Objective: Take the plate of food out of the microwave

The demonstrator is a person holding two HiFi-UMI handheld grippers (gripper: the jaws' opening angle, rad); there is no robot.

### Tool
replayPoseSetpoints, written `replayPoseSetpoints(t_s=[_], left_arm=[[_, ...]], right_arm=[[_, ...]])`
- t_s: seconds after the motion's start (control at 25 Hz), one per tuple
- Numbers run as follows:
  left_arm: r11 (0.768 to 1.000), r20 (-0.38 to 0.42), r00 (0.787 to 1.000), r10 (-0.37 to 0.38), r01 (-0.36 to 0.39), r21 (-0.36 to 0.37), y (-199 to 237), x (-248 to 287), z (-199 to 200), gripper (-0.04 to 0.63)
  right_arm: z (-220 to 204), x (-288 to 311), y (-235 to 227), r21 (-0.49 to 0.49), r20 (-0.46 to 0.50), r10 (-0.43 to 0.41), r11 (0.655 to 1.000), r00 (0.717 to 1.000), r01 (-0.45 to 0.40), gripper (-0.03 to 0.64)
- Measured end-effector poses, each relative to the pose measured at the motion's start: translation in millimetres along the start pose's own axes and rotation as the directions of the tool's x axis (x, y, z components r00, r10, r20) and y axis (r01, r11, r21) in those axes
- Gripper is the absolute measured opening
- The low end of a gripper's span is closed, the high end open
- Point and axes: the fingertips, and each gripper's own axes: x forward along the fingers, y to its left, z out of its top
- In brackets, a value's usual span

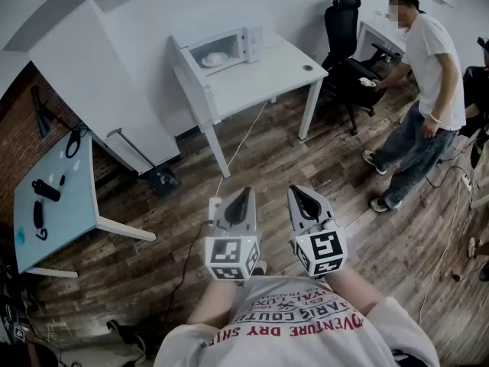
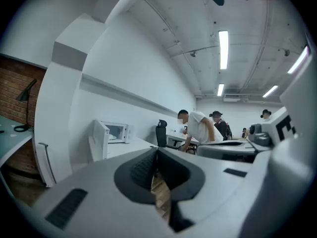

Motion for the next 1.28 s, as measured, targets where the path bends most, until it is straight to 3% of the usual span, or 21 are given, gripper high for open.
replayPoseSetpoints(t_s=[0.6,1.08,1.28], left_arm=[[0.999,-0.021,0.999,-0.045,0.045,-0.017,20,24,-3,0.008],[0.991,-0.034,0.991,-0.128,0.127,-0.039,74,61,5,0.008],[0.990,-0.046,0.990,-0.130,0.128,-0.054,93,85,5,0.008]], right_arm=[[-7,29,-4,0.046,-0.018,-0.041,0.998,0.999,0.042,0.011],[0,86,-3,0.054,-0.034,-0.120,0.991,0.992,0.122,0.011],[3,111,-15,0.062,-0.040,-0.133,0.989,0.990,0.135,0.011]])
